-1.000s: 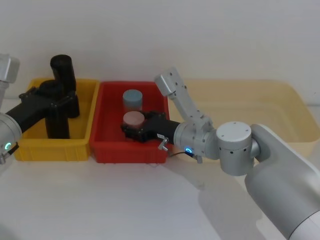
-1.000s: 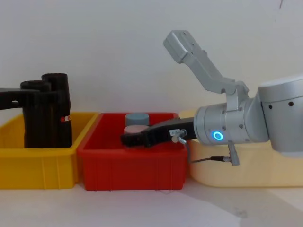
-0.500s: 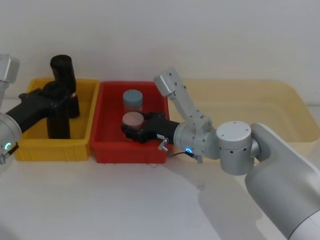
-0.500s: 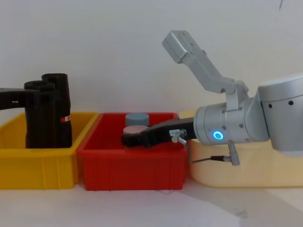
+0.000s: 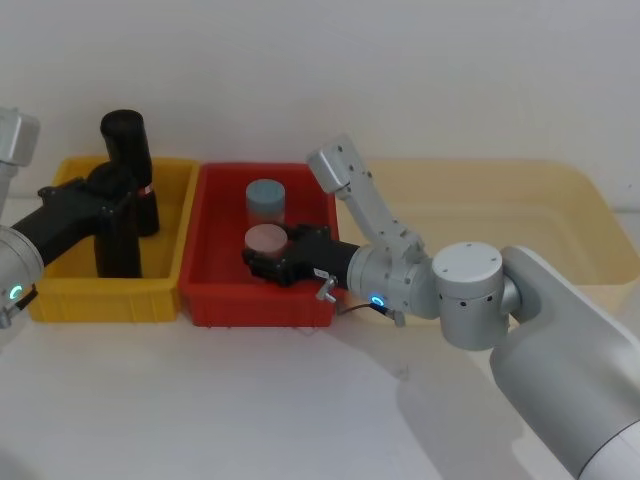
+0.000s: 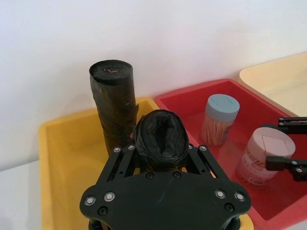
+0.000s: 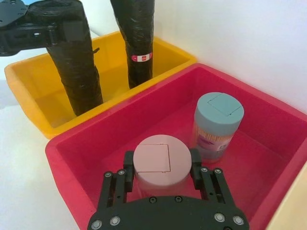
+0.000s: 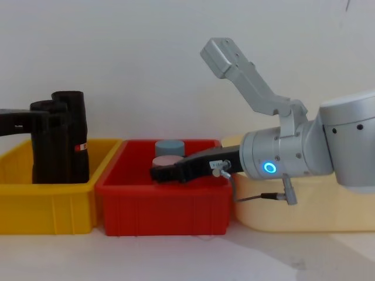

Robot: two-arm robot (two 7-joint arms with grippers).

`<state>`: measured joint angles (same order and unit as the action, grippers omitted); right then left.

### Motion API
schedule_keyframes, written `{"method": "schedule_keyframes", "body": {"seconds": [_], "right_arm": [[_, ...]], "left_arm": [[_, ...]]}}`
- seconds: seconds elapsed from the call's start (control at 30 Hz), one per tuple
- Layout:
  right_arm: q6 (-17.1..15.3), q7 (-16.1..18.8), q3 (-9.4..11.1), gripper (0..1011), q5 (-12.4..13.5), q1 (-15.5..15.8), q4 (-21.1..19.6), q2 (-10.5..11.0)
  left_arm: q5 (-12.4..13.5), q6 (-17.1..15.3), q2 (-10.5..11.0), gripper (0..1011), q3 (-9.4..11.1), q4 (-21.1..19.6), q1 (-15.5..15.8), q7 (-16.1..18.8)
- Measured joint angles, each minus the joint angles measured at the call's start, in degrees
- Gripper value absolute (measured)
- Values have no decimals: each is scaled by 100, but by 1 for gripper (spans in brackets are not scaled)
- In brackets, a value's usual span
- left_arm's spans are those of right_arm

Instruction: Pick up the garbage bag with the one hand and transfer it to the other hand.

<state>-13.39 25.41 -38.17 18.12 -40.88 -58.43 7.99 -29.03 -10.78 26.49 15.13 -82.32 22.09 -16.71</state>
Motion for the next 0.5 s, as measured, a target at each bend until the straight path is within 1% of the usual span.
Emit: {"method": "schedule_keyframes", "body": {"seconds": [0.17, 0.3, 0.4, 0.5], "right_arm": [[12, 30, 7, 665, -8, 20, -58, 22], [64, 49, 37, 665, -10, 56, -195, 65], [130, 63, 105, 665, -8, 111, -423, 141], [161, 64, 147, 665, -1, 144, -563, 186]], "left_arm": [[3, 36, -21, 352, -23, -15, -8, -3], [-4, 90, -46, 343, -78, -92, -18, -3], [-29, 118, -64, 343, -138, -207, -17, 1], [-63, 125, -80, 343, -196, -350, 11, 5]]}}
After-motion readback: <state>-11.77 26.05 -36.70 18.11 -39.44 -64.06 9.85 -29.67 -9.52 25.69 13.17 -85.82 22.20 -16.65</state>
